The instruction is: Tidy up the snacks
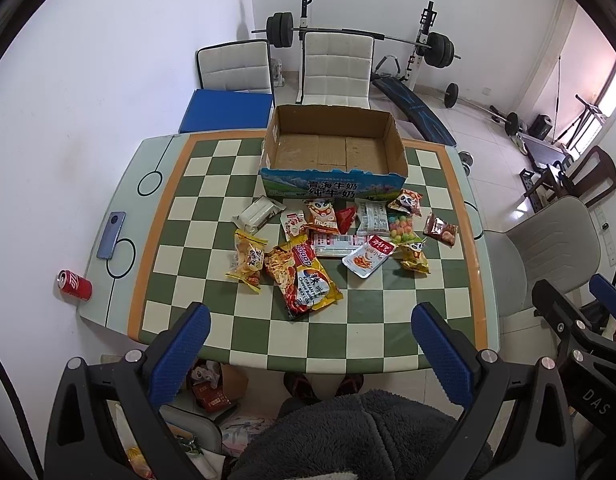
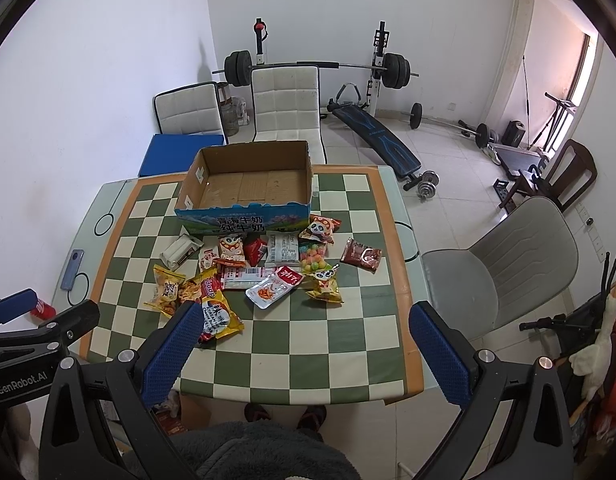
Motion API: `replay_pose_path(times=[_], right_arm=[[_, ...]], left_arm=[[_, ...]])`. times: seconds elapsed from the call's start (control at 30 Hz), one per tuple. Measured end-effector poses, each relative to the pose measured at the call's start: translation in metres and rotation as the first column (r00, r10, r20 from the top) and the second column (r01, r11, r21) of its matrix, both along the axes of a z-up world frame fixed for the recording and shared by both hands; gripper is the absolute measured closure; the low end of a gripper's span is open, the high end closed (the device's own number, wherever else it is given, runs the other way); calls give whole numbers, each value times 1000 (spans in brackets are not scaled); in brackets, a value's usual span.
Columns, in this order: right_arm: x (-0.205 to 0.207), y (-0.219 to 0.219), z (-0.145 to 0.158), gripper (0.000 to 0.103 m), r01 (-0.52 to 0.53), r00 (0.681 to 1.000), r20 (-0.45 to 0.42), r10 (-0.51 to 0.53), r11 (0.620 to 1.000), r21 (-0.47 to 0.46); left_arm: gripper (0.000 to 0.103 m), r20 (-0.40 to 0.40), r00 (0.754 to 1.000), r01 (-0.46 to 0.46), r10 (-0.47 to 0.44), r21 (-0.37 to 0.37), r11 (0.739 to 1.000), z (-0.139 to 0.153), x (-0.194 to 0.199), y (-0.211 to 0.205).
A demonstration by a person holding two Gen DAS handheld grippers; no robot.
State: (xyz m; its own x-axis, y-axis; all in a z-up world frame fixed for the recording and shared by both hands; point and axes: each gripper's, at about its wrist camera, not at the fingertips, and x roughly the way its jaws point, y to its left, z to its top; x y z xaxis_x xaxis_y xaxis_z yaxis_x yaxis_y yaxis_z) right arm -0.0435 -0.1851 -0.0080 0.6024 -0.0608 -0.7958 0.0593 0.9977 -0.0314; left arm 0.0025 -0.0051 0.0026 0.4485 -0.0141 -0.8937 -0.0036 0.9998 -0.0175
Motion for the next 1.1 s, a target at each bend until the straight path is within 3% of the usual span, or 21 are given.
replay_pose_path(times=[1.1], right_arm=[[0, 20, -5, 0, -8, 1000, -4, 8, 1000, 2]], left_arm=[[0, 2, 1000, -1, 1, -2, 1000, 0, 0, 1]])
